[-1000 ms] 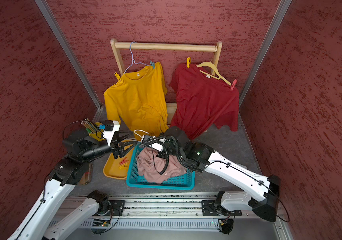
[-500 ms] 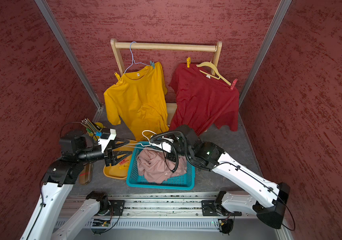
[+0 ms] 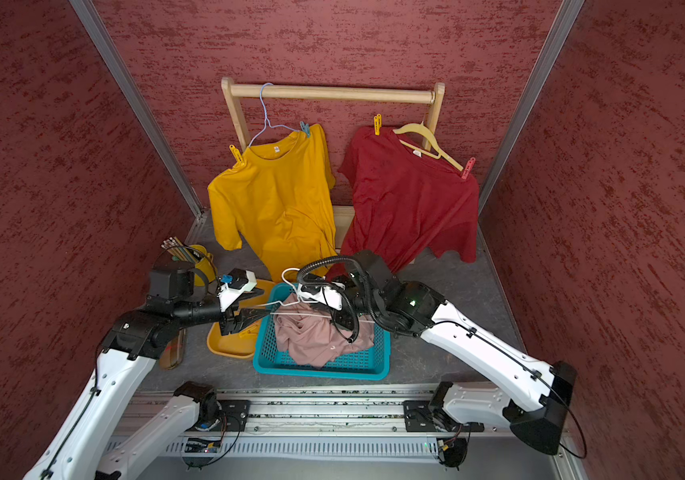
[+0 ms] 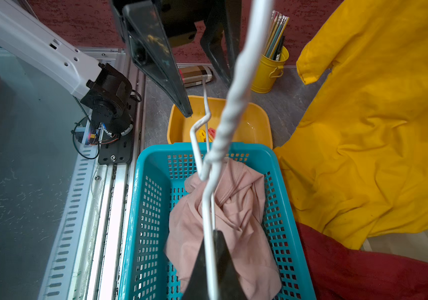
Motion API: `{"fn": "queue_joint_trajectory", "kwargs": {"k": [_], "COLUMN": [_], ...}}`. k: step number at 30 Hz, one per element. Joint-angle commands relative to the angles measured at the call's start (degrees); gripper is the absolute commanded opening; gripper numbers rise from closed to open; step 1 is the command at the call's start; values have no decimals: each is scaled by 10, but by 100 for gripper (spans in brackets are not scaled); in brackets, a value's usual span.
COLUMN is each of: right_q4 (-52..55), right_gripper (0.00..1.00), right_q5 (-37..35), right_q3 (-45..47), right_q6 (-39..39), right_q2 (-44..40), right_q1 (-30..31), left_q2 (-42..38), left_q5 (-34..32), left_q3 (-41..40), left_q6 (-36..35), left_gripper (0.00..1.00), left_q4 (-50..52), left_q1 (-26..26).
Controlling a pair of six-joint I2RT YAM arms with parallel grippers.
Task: Remove the clothespins securing t-shirts to the hanger
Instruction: Place the hanger on the clothes rail.
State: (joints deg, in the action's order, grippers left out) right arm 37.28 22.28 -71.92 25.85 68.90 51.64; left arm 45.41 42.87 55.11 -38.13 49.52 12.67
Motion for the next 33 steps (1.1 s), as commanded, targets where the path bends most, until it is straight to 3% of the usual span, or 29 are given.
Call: {"fn": "queue_joint_trajectory", "kwargs": {"k": [1, 6, 12, 19, 22, 26, 29, 33], "right_q4": [4, -7, -42, -123, -174, -230, -264, -292], "right_gripper": [0, 0, 0, 1, 28, 50, 56, 60], "right_q5": [33, 27, -10, -99, -135, -195, -244, -324], "right_q3": [-25, -21, 0, 43, 69, 98, 113, 130], "right_q6": [-2, 3, -1, -13, -23, -25, -30, -47], "right_q2": [-2, -8, -29, -80, -106, -140, -163, -178], "right_q1": [-3, -4, -4, -4, -4, -4, -4, -4], "left_q2": [-4, -5, -5, -15, -13, -11, -14, -26], "left_q5": [-35, -29, -21, 6, 21, 25, 11, -71], "left_q3": [-11, -18, -8, -7, -9, -9, -7, -8], "left_q6": [-39, -40, -33, -13, -6, 0, 15, 80], "left_gripper": [47, 30, 0, 0, 0, 0, 0, 0], "left_q4": [11, 14, 23, 22, 22, 19, 8, -41], "left_q1": [4, 4, 4, 0, -1, -3, -4, -4]}}
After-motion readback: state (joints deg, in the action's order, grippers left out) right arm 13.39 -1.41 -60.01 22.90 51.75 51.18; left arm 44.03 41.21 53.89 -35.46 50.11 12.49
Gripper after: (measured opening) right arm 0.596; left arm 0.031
